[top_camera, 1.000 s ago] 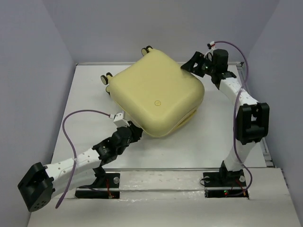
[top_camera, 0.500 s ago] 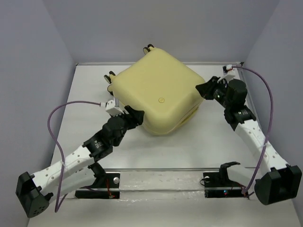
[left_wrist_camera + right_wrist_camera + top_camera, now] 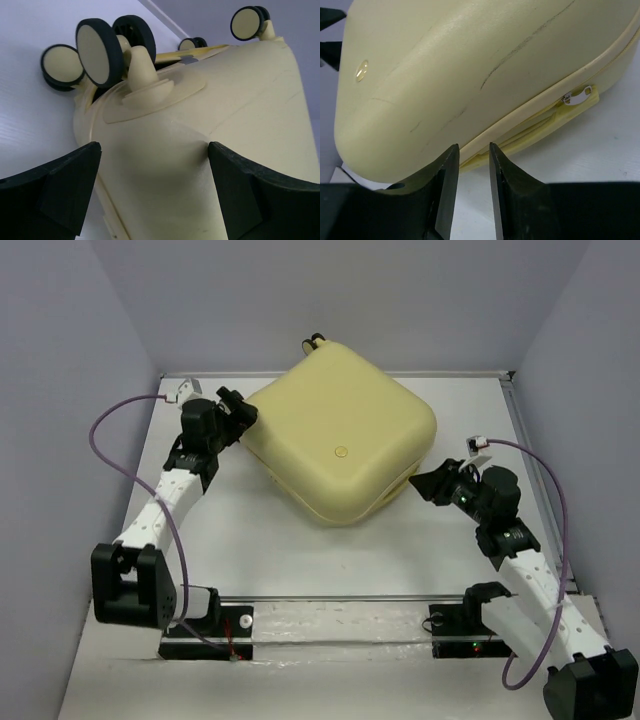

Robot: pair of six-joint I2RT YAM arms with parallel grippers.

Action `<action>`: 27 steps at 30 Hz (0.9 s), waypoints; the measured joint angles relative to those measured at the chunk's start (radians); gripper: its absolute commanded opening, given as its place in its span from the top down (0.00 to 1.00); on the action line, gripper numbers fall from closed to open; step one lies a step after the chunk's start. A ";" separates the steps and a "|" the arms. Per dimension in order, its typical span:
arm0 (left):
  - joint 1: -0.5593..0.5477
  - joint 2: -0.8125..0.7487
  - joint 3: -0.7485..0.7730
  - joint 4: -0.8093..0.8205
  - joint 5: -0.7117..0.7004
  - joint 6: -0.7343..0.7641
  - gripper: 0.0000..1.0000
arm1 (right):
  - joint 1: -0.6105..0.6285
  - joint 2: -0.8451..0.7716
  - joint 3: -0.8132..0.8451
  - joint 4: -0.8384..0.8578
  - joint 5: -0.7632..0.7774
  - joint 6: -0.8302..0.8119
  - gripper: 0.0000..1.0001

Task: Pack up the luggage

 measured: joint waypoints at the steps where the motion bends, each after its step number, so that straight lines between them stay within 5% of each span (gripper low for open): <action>1: 0.025 0.038 0.005 0.004 0.037 -0.008 0.01 | 0.000 -0.012 -0.002 -0.006 -0.013 -0.001 0.57; 8: 0.142 0.276 0.132 0.107 0.231 -0.071 0.01 | 0.000 -0.078 -0.024 -0.021 -0.082 -0.009 0.54; 16: 0.152 0.401 0.165 0.233 0.282 -0.162 0.01 | 0.000 -0.111 -0.057 -0.068 -0.131 -0.016 0.54; 25: 0.151 0.420 0.100 0.434 0.275 -0.268 0.31 | 0.000 -0.168 -0.063 -0.105 -0.142 -0.023 0.54; 27: 0.153 0.420 0.098 0.443 0.274 -0.278 0.51 | 0.000 -0.172 -0.069 -0.108 -0.142 -0.024 0.54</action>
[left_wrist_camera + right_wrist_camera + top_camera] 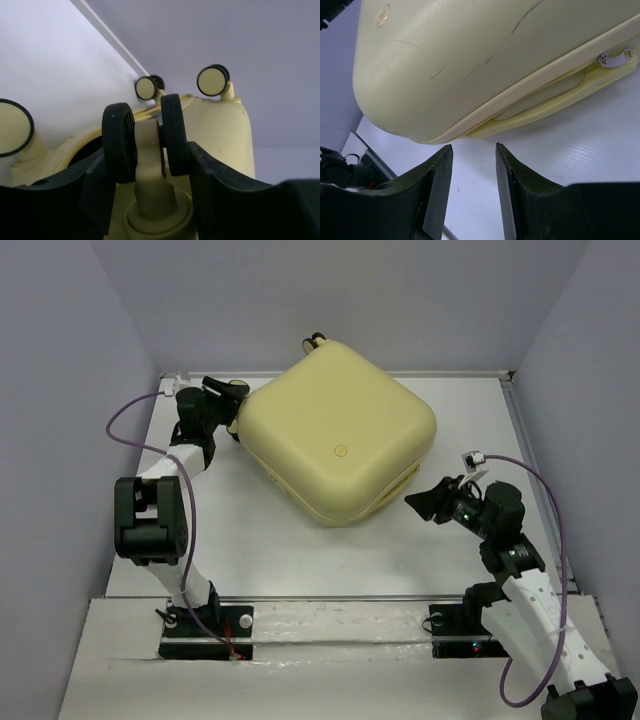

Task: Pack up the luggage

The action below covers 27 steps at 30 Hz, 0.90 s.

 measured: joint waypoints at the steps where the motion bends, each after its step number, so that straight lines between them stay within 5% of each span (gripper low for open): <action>1: 0.000 0.000 0.000 0.003 -0.013 -0.027 0.72 | 0.000 0.000 -0.004 0.000 0.000 0.000 0.54; 5: 0.005 0.000 0.006 -0.002 -0.014 -0.091 0.94 | 0.000 0.000 -0.014 -0.010 0.000 0.000 0.54; 27: -0.008 -0.003 0.391 -0.426 0.047 -0.016 0.94 | 0.000 0.050 -0.035 0.004 0.017 0.008 0.47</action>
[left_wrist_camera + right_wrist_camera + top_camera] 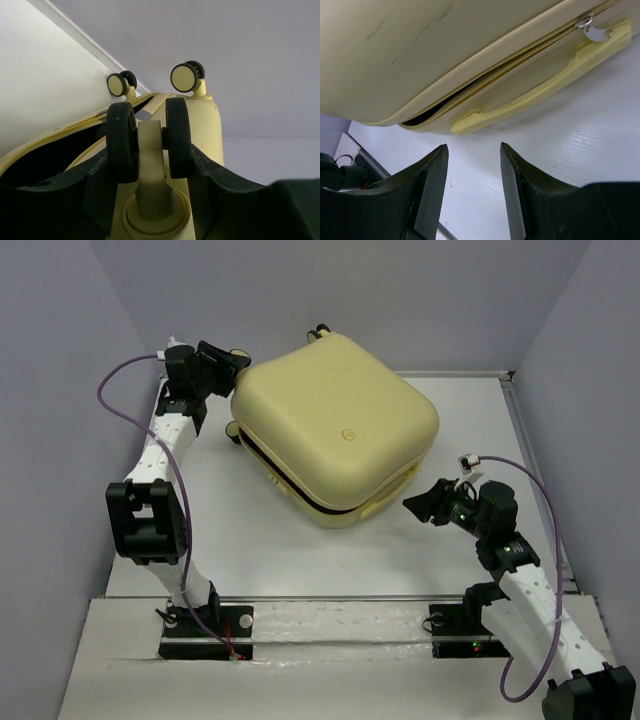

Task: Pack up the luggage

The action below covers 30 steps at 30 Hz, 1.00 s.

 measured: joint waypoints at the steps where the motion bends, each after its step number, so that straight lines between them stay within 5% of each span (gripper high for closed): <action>1: 0.001 0.004 0.000 -0.014 0.001 0.004 0.94 | 0.000 0.001 0.000 0.000 0.011 0.000 0.48; 7: 0.014 0.050 0.000 -0.033 0.000 0.036 0.94 | 0.000 0.030 0.000 0.012 0.103 -0.004 0.73; 17: 0.034 0.105 0.003 -0.085 0.013 0.091 0.83 | 0.000 0.194 0.001 0.060 0.282 -0.034 0.72; 23: 0.038 0.116 0.033 -0.105 0.026 0.122 0.16 | 0.000 0.213 0.020 0.075 0.327 -0.055 0.61; 26: 0.046 0.116 0.047 -0.127 0.010 0.167 0.02 | 0.000 0.250 0.050 0.083 0.346 -0.071 0.64; 30: 0.071 0.109 0.083 -0.145 -0.040 0.219 0.01 | 0.000 0.286 0.074 0.106 0.359 -0.116 0.67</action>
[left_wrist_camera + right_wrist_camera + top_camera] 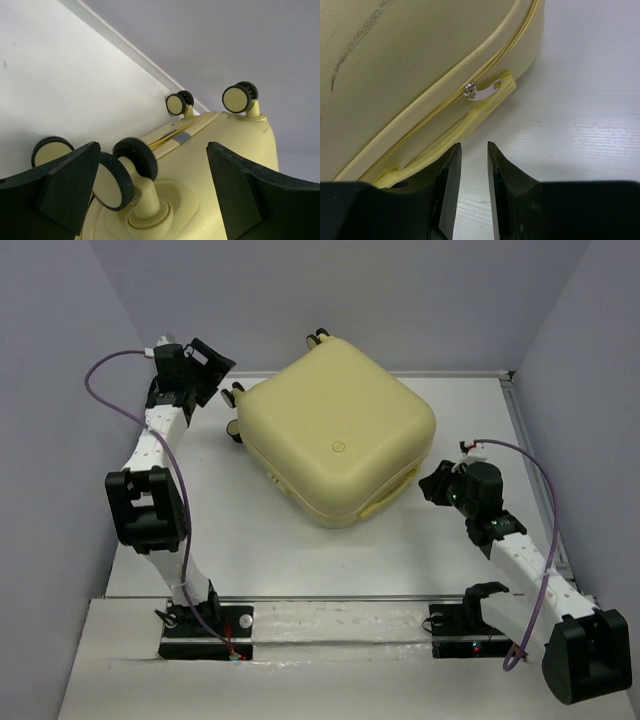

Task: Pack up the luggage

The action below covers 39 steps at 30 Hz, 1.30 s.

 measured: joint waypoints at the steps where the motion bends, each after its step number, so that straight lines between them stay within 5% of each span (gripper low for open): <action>1: 0.007 -0.009 0.011 -0.006 -0.008 0.012 0.01 | 0.000 0.000 0.000 0.005 0.004 -0.012 0.68; 6: 0.025 -0.105 0.069 -0.028 -0.031 0.058 0.04 | 0.000 0.018 0.010 0.030 0.023 -0.076 0.70; 11: 0.007 -0.462 -0.241 0.088 -0.031 0.035 0.08 | 0.000 0.074 0.013 0.084 0.057 -0.127 0.68; 16: -0.266 -0.980 -0.753 0.269 -0.105 -0.006 0.11 | 0.000 0.104 0.013 0.172 0.064 -0.161 0.65; 21: -0.523 -1.167 -1.076 0.247 -0.198 -0.021 0.13 | 0.000 0.139 0.013 0.232 0.051 -0.185 0.64; 28: -0.824 -1.228 -1.228 0.176 -0.333 -0.025 0.13 | 0.000 0.182 0.012 0.252 0.037 -0.203 0.67; 39: -1.170 -0.914 -1.183 0.252 -0.579 0.050 0.13 | 0.000 0.195 0.019 0.222 -0.001 -0.237 0.64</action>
